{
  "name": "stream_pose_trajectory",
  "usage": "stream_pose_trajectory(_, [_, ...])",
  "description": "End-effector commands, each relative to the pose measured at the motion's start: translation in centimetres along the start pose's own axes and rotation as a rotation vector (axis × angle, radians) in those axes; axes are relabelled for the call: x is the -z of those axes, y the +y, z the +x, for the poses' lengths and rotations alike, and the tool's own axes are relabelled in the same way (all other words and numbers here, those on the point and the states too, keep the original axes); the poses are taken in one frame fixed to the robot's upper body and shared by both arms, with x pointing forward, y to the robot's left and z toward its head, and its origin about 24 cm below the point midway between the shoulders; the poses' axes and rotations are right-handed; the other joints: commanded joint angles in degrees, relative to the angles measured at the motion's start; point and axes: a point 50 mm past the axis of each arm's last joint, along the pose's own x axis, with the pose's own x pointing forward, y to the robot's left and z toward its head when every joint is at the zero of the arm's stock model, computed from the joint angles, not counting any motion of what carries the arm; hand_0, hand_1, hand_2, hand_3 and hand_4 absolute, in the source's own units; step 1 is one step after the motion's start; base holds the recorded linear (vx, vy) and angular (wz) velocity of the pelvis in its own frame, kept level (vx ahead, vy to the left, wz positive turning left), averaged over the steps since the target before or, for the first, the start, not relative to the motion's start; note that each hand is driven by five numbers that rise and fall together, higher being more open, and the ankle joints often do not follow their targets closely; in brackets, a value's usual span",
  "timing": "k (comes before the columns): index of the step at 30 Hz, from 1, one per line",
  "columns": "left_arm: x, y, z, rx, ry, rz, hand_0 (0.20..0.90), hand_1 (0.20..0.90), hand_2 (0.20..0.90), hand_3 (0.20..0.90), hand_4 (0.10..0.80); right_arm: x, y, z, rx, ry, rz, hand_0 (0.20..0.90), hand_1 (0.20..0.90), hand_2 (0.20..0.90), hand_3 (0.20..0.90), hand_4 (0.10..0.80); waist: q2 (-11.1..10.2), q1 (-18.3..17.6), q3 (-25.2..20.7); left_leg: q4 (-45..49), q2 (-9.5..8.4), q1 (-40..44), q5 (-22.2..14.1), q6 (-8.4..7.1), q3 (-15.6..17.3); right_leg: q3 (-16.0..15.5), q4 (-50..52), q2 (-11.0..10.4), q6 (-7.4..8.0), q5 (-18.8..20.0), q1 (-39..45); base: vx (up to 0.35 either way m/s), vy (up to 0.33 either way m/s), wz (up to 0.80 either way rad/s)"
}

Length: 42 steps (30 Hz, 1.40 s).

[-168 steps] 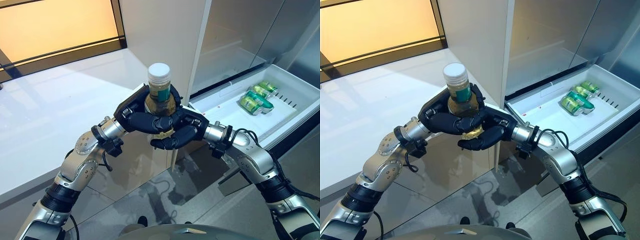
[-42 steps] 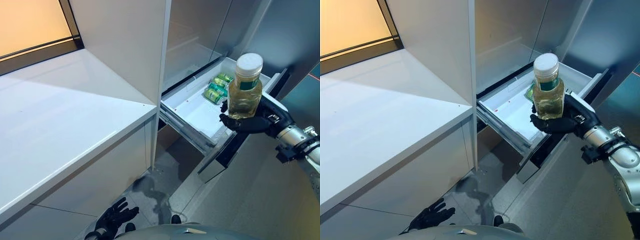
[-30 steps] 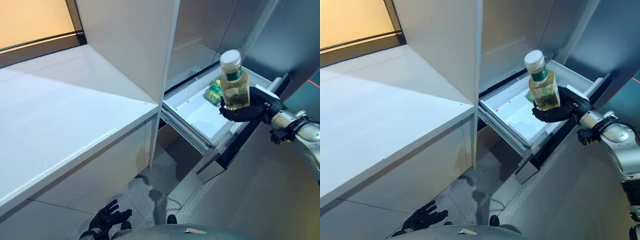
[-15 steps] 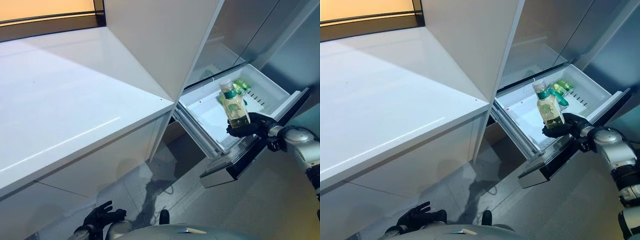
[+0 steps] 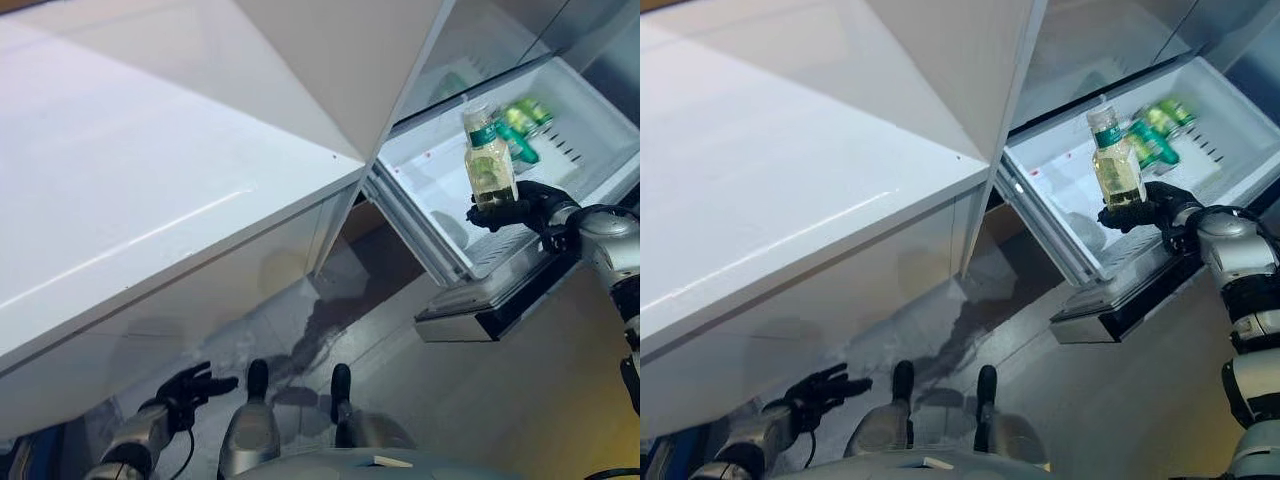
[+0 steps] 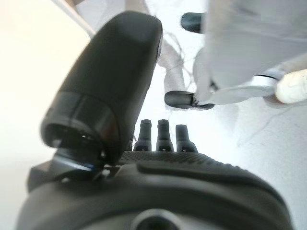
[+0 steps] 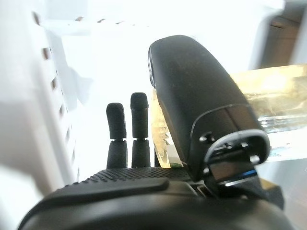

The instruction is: Put drinks into fridge and close the fridge

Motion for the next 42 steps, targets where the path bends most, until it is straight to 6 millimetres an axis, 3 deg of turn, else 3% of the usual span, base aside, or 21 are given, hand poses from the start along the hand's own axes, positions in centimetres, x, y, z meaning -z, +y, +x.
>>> stream_pose_trajectory(1, [-0.9, 1.5, -0.3, -0.045, -0.023, 0.01, 0.9, 0.9, 0.9, 0.9, 0.8, -8.5, -3.8, -1.9, 0.164, -0.272, 0.014, 0.3, 0.3, 0.3, 0.2, 0.1, 1.06, 1.04, 0.22, 1.91, -3.63, -3.73, -4.45, 3.27, -5.15, -1.34, 2.3, 2.43, 1.29, -0.1, -2.12, -0.082, -0.03, 0.09])
stream_pose_trajectory(8, [-2.2, 1.3, -0.2, -0.027, -0.055, -0.001, 0.9, 0.9, 0.9, 0.9, 0.8, -8.7, -4.4, -1.6, 0.178, -0.185, -0.016, 0.3, 0.3, 0.3, 0.2, 0.1, 2.47, 1.91, 2.25, 2.02, -4.18, -6.23, -3.35, 2.83, -6.28, -2.65, 3.08, 2.04, 0.74, -0.44, -4.41, -0.046, -0.005, 0.09])
stream_pose_trajectory(15, [-3.3, 1.3, -0.1, -0.03, -0.079, 0.018, 0.9, 0.9, 0.9, 0.9, 0.8, -6.3, -4.9, -1.0, 0.155, 0.058, -0.044, 0.3, 0.3, 0.3, 0.2, 0.1, 2.63, 3.2, 3.17, 2.19, -4.48, -7.51, -2.65, 2.64, -6.91, -4.09, 3.85, 1.82, 0.29, -0.75, -5.56, -0.009, -0.03, 0.08])
stream_pose_trajectory(28, [-3.8, 2.1, -0.3, -0.041, -0.096, 0.064, 0.9, 0.9, 0.9, 0.9, 0.8, -2.8, -6.3, -2.1, 0.098, 0.445, -0.16, 0.3, 0.3, 0.3, 0.2, 0.1, 1.99, 5.83, 3.11, 2.53, -4.44, -8.3, -2.12, 2.53, -7.33, -6.28, 4.11, 1.51, 0.26, -0.7, -5.77, 0.002, -0.034, 0.07])
stream_pose_trajectory(42, [-3.8, 2.7, -0.6, -0.049, -0.091, 0.094, 0.9, 0.9, 0.9, 0.9, 0.8, -0.9, -6.5, -2.4, 0.089, 0.525, -0.152, 0.3, 0.3, 0.3, 0.2, 0.1, 1.32, 6.59, 2.59, 2.81, -4.17, -8.24, -2.1, 2.59, -7.29, -6.78, 4.15, 1.55, 0.44, -0.51, -5.44, 0.005, -0.018, 0.03])
